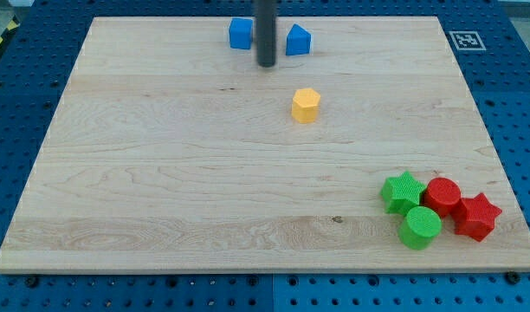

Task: Put the triangle at the bottom right side of heart

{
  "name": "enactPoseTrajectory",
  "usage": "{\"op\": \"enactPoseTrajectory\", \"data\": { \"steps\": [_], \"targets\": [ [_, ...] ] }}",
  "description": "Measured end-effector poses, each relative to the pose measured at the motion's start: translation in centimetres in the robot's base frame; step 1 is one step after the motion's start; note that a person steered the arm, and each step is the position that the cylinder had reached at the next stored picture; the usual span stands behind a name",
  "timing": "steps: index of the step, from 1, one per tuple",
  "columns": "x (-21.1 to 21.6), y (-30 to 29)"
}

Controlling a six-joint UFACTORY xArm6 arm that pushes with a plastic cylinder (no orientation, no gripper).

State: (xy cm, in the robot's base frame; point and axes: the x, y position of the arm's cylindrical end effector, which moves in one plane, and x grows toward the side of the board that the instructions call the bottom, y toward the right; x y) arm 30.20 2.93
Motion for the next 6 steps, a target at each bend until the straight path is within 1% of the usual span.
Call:
{"op": "enactPoseTrajectory", "data": {
  "steps": [1, 2, 4, 6],
  "targets": [
    [0.0, 6.3],
    [0.0, 8.1],
    [-0.5, 7.2],
    [-2.5, 4.6]
  ]
}}
